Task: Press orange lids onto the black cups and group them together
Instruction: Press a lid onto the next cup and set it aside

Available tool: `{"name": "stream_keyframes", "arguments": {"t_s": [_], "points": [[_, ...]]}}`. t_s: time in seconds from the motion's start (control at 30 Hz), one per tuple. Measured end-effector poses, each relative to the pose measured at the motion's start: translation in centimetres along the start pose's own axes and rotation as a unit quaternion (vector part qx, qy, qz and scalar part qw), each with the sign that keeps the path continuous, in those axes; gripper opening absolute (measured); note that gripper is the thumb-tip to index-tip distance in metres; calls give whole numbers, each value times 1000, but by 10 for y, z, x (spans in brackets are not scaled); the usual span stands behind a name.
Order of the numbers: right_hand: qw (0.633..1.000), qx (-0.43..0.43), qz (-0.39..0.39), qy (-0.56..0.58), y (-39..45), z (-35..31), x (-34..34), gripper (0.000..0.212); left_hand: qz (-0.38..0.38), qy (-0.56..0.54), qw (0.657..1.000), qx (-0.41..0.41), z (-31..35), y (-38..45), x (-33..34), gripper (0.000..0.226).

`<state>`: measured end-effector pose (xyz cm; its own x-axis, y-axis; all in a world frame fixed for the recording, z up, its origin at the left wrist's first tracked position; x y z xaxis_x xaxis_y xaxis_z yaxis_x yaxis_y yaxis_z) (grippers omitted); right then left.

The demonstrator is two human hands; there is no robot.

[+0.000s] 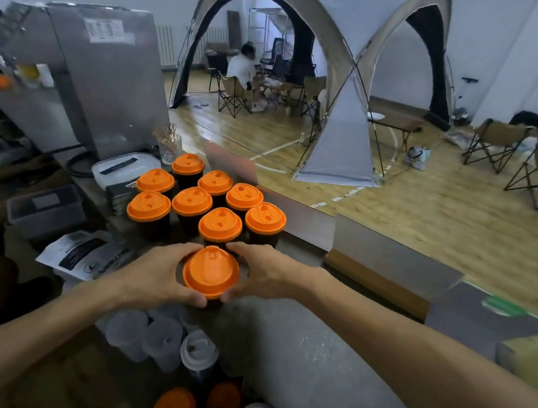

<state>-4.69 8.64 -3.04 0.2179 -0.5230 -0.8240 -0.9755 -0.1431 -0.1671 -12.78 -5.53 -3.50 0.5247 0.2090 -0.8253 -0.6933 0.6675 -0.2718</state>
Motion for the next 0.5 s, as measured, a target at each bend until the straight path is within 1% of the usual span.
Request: {"name": "stream_keyframes", "arguments": {"t_s": [0.03, 0.1, 0.23, 0.3, 0.37, 0.5], "points": [[1000, 7, -6, 8, -14, 7, 1, 98, -9, 5, 1000, 13, 13, -2, 7, 100], [999, 23, 7, 24, -47, 22, -1, 93, -31, 12, 999, 40, 42, -3, 26, 102], [996, 51, 64, 43, -137, 58, -12, 84, -68, 4, 993, 101, 113, -6, 75, 105], [991, 75, 99, 53, -192, 78, -16, 82, -82, 9, 986, 145, 156, -8, 106, 107], [987, 99, 115, 62, -238, 92, -15, 81, -98, 5, 978, 183, 191, -14, 134, 102], [966, 175, 169, 91, -355, 121, -8, 73, -161, 14, 951, 265, 286, -39, 207, 86]]}}
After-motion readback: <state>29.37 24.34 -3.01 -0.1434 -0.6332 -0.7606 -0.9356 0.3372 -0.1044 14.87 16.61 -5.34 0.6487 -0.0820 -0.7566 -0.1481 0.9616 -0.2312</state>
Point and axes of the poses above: each hand's wrist, its own y-axis towards the middle knuckle, its own x-axis out of the palm, z = x × y, the point moved 7 cm from there along y, towards the middle knuckle, and after that the axes turned 12 degrees about -x, right-handed, at the moved point
